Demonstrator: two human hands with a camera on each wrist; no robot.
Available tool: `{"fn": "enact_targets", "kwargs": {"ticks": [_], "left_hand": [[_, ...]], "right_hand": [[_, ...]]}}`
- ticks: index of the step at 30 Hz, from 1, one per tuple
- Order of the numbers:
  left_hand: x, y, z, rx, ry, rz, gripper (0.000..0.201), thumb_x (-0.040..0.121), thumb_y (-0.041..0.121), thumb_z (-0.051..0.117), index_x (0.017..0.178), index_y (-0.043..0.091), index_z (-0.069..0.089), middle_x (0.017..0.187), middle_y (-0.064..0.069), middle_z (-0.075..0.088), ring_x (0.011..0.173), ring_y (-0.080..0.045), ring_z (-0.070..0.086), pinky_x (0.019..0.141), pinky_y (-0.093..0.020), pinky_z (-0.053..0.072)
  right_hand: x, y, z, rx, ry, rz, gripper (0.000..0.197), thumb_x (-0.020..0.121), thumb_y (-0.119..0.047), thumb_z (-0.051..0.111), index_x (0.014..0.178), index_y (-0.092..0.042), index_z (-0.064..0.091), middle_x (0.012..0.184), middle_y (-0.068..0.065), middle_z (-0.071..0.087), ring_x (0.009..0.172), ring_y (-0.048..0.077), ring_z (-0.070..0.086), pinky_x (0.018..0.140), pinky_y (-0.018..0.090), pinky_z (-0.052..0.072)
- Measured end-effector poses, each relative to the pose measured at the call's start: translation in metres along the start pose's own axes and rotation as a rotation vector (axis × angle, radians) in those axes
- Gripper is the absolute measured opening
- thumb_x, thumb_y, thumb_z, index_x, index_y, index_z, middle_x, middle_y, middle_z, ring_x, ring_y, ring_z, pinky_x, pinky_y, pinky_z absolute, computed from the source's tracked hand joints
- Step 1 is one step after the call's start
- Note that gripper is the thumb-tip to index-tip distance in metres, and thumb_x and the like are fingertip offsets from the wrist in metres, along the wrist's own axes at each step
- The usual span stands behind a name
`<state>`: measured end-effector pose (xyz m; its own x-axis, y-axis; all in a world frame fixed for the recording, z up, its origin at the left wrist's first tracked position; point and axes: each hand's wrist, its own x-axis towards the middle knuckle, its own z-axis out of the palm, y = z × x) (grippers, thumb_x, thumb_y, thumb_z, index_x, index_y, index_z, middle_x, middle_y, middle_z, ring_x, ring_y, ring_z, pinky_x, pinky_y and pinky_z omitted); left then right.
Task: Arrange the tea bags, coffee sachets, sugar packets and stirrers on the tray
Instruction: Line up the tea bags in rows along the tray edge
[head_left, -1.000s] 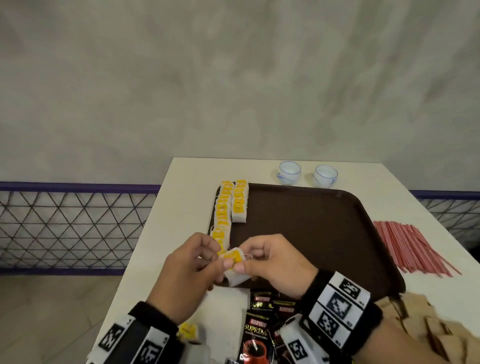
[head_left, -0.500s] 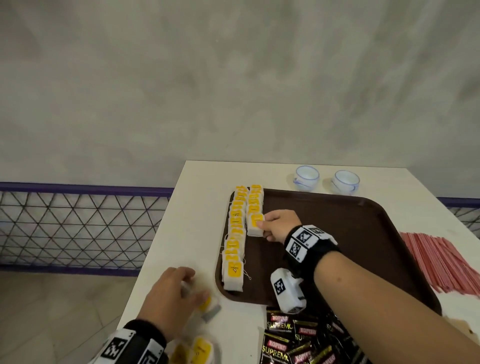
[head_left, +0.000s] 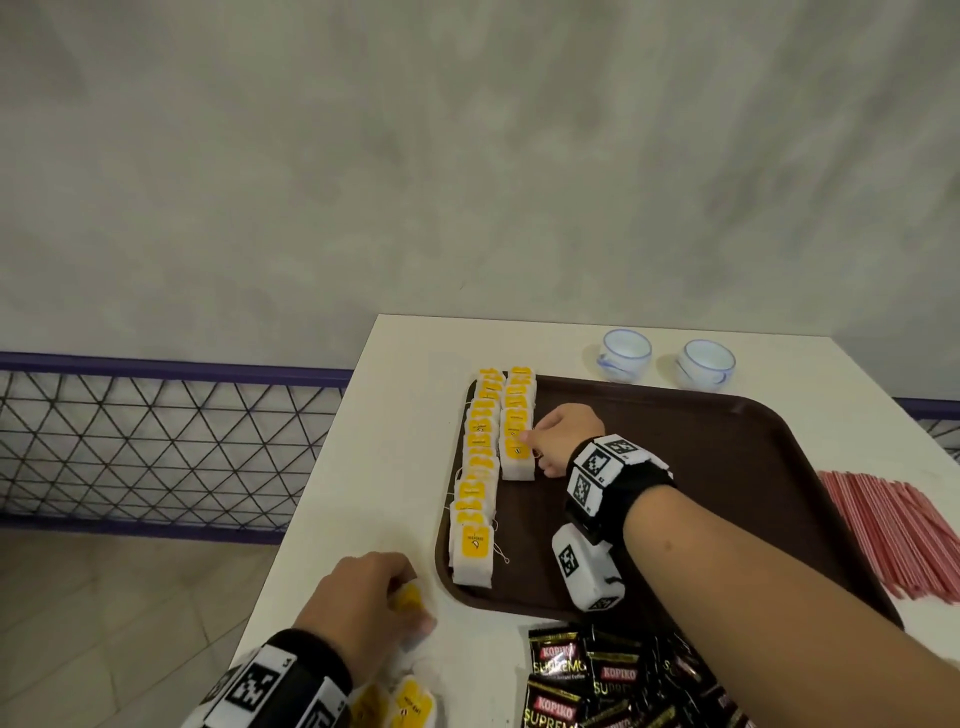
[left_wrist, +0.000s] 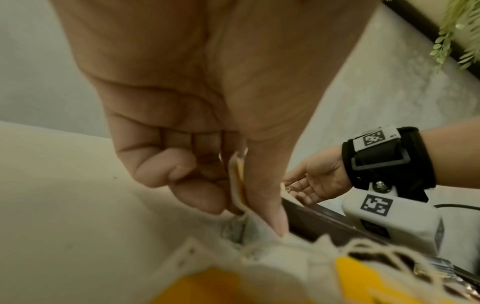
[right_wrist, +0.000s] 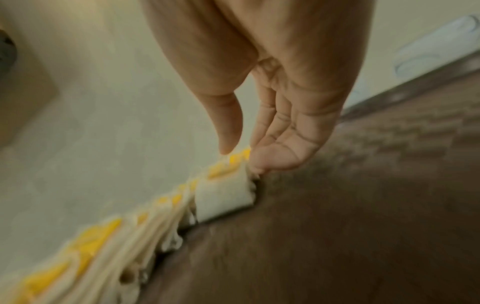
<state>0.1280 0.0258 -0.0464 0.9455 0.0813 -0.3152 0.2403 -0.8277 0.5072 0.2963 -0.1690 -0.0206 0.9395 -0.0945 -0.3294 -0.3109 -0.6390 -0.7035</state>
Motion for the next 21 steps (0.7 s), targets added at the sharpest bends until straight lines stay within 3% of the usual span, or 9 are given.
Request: {"fn": "enact_targets", "kwargs": {"ticks": [2, 4, 6, 9, 12, 14, 17, 21], "left_hand": [[-0.004, 0.0, -0.004, -0.036, 0.04, 0.036, 0.015, 0.07, 0.034, 0.075, 0.077, 0.024, 0.065, 0.075, 0.003, 0.064, 0.073, -0.011, 0.058, 0.063, -0.022, 0.044], [-0.011, 0.002, -0.013, -0.161, 0.086, 0.102, 0.014, 0.074, 0.029, 0.076, 0.072, 0.021, 0.065, 0.067, 0.001, 0.065, 0.064, -0.009, 0.057, 0.061, -0.022, 0.044], [-0.021, 0.009, -0.028, -0.355, 0.103, 0.183, 0.012, 0.077, 0.023, 0.075, 0.069, 0.02, 0.066, 0.061, -0.001, 0.065, 0.054, -0.007, 0.057, 0.055, -0.02, 0.045], [-0.043, 0.029, -0.054, -0.492, 0.073, 0.328, 0.009, 0.083, 0.02, 0.067, 0.076, 0.023, 0.069, 0.066, -0.007, 0.066, 0.057, -0.009, 0.06, 0.052, -0.024, 0.046], [-0.062, 0.054, -0.073, -0.391, 0.005, 0.442, 0.008, 0.083, 0.021, 0.065, 0.083, 0.027, 0.071, 0.071, -0.005, 0.069, 0.059, -0.009, 0.06, 0.054, -0.023, 0.046], [-0.071, 0.069, -0.078, -0.397, -0.031, 0.489, 0.012, 0.075, 0.025, 0.069, 0.086, 0.027, 0.07, 0.067, 0.0, 0.068, 0.058, -0.01, 0.059, 0.053, -0.02, 0.043], [-0.088, 0.082, -0.07, -0.492, -0.08, 0.499, 0.019, 0.073, 0.013, 0.074, 0.088, 0.02, 0.065, 0.068, -0.005, 0.066, 0.057, -0.017, 0.062, 0.05, -0.02, 0.042], [-0.107, 0.065, -0.054, -0.525, -0.045, 0.405, 0.024, 0.073, 0.024, 0.077, 0.092, 0.018, 0.063, 0.073, -0.002, 0.067, 0.058, -0.015, 0.063, 0.048, -0.02, 0.043]], "right_hand": [[-0.01, -0.004, -0.011, 0.005, -0.024, -0.057, 0.021, 0.084, -0.023, 0.071, 0.071, -0.016, 0.057, 0.072, 0.008, 0.068, 0.065, 0.021, 0.065, 0.072, 0.036, 0.06], [-0.03, -0.008, -0.025, 0.076, -0.085, -0.133, 0.014, 0.086, -0.021, 0.069, 0.078, -0.015, 0.059, 0.073, 0.004, 0.065, 0.062, 0.016, 0.061, 0.06, 0.028, 0.056], [-0.061, -0.011, -0.038, 0.165, -0.204, -0.254, 0.009, 0.086, -0.018, 0.069, 0.088, -0.014, 0.062, 0.076, 0.003, 0.063, 0.064, 0.014, 0.059, 0.057, 0.025, 0.051], [-0.119, -0.005, -0.046, 0.219, -0.412, -0.466, 0.021, 0.083, -0.015, 0.071, 0.104, -0.016, 0.064, 0.094, 0.003, 0.068, 0.081, 0.018, 0.064, 0.075, 0.028, 0.054], [-0.172, 0.008, -0.043, 0.372, -0.512, -0.551, 0.032, 0.082, -0.009, 0.071, 0.113, -0.01, 0.063, 0.111, 0.007, 0.069, 0.099, 0.019, 0.067, 0.092, 0.028, 0.053], [-0.197, 0.017, -0.037, 0.485, -0.504, -0.543, 0.03, 0.08, -0.008, 0.071, 0.109, -0.009, 0.063, 0.104, 0.009, 0.072, 0.097, 0.021, 0.069, 0.089, 0.03, 0.054], [-0.222, 0.035, -0.027, 0.569, -0.423, -0.519, 0.022, 0.08, -0.001, 0.071, 0.1, -0.006, 0.065, 0.093, 0.016, 0.074, 0.093, 0.037, 0.069, 0.081, 0.046, 0.054], [-0.244, 0.057, -0.029, 0.548, -0.329, -0.476, 0.01, 0.084, -0.006, 0.068, 0.092, -0.012, 0.07, 0.082, 0.012, 0.074, 0.073, 0.022, 0.067, 0.068, 0.037, 0.052]]}}
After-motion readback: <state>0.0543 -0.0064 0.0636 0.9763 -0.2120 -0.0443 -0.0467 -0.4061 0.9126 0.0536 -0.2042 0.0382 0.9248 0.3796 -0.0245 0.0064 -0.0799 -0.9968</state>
